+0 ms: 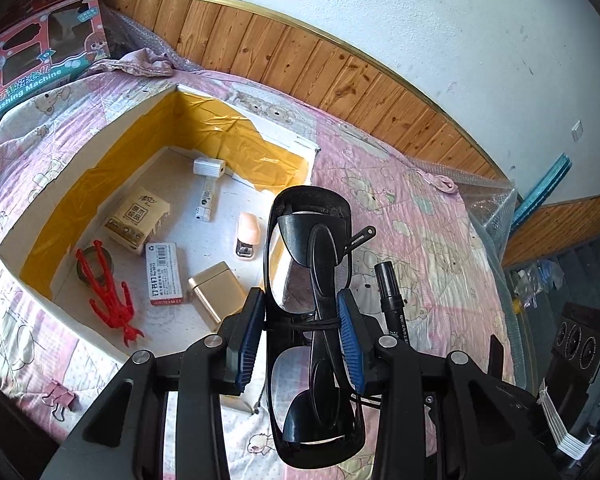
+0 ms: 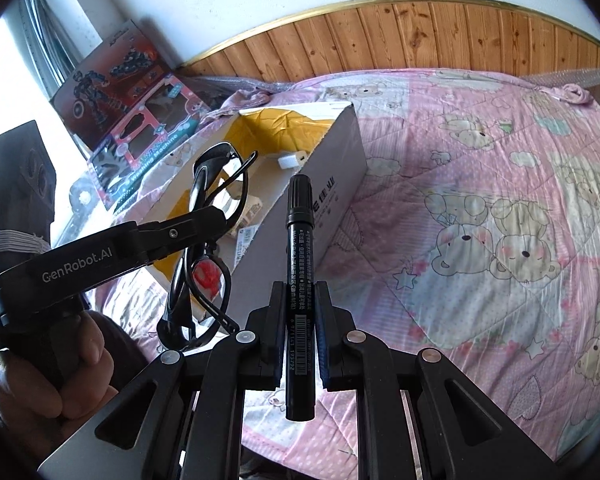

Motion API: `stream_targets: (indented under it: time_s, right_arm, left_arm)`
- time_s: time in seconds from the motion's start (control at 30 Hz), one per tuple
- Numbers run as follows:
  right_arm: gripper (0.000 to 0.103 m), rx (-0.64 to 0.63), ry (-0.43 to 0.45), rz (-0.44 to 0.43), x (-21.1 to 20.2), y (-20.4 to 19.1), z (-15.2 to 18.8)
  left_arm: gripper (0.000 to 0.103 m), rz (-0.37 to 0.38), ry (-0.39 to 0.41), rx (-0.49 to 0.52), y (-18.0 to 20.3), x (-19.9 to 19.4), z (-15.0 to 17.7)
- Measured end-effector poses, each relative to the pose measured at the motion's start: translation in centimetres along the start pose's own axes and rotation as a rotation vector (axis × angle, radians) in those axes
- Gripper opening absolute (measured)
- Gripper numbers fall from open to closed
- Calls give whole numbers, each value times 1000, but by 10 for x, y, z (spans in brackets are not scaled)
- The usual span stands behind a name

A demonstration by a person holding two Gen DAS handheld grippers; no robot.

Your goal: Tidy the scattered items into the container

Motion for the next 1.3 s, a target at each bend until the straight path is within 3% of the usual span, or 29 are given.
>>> stream_targets:
  time_s: [0.87,1.3]
  right_arm:
    - [14,-102,-14,-6,27,-61,-60]
    - [14,-125,-22,4,50,-69,-102]
  left_arm:
    - [38,13,70,-98,-70,-23,-56]
    - [38,-14,70,-115,-92,-17,-93]
Point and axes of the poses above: each gripper's, at about its wrist camera, not at the fingertips, and x roughly the way its jaws point, y to its right, z to its underside, the point moved 9 cm from there along x, roughly the way its jaws point, and after that the axes turned 15 degrees about -y, right-handed, at the moved point
